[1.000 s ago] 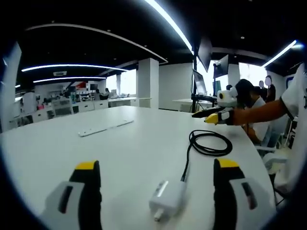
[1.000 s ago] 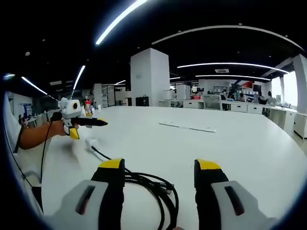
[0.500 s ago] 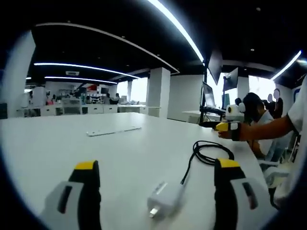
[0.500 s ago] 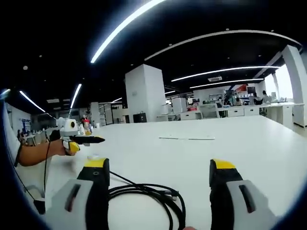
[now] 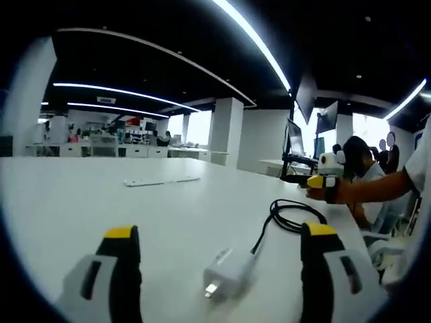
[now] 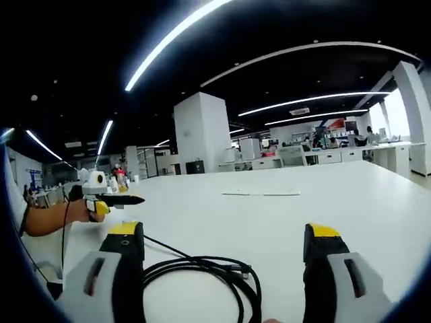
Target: Plug the desk Type‑C cable into the charger adapter.
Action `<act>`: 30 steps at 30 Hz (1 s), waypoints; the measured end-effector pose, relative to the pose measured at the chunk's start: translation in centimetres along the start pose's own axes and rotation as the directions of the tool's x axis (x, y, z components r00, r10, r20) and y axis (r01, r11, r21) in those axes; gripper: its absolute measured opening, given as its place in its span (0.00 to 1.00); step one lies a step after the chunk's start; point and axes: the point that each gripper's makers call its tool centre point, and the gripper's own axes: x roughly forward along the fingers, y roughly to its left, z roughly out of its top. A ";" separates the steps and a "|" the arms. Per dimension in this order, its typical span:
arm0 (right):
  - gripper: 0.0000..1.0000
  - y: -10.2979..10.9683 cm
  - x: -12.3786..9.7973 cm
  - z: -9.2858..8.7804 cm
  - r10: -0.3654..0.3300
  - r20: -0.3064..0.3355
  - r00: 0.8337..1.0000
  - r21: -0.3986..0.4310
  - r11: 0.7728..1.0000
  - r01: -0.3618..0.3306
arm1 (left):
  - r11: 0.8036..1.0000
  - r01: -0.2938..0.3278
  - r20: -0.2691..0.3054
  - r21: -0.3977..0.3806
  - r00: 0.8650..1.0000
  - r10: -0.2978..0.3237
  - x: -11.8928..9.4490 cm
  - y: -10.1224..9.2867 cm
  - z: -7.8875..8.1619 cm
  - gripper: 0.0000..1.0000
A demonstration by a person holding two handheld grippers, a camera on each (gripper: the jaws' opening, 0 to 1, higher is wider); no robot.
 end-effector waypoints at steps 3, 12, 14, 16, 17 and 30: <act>1.00 -0.1 -0.2 -0.2 -0.007 -0.006 1.000 -0.008 1.000 0.007 | 1.000 -0.006 0.002 0.006 1.000 0.006 -0.2 0.4 0.1 1.00; 1.00 -0.2 -1.3 -0.4 -0.032 -0.022 0.999 -0.041 0.999 0.031 | 1.000 -0.011 -0.012 0.025 1.000 0.011 -0.7 -0.7 -0.5 1.00; 1.00 -0.2 -1.5 -0.2 -0.033 -0.019 0.999 -0.051 0.998 0.032 | 0.999 -0.015 -0.014 0.032 1.000 0.016 -0.8 -0.9 -0.5 1.00; 1.00 -0.1 -1.9 0.1 -0.035 -0.013 0.999 -0.066 0.997 0.034 | 0.999 -0.026 -0.021 0.047 0.999 0.027 -1.1 -1.3 -0.7 1.00; 1.00 0.1 -2.1 0.2 -0.037 -0.012 0.999 -0.071 0.997 0.036 | 0.998 -0.030 -0.020 0.055 0.999 0.031 -1.2 -1.3 -0.6 1.00; 1.00 1.5 -4.0 0.2 -0.056 0.018 0.998 -0.094 0.994 0.057 | 0.981 -0.149 0.048 0.125 0.988 0.144 -4.2 -1.0 0.6 1.00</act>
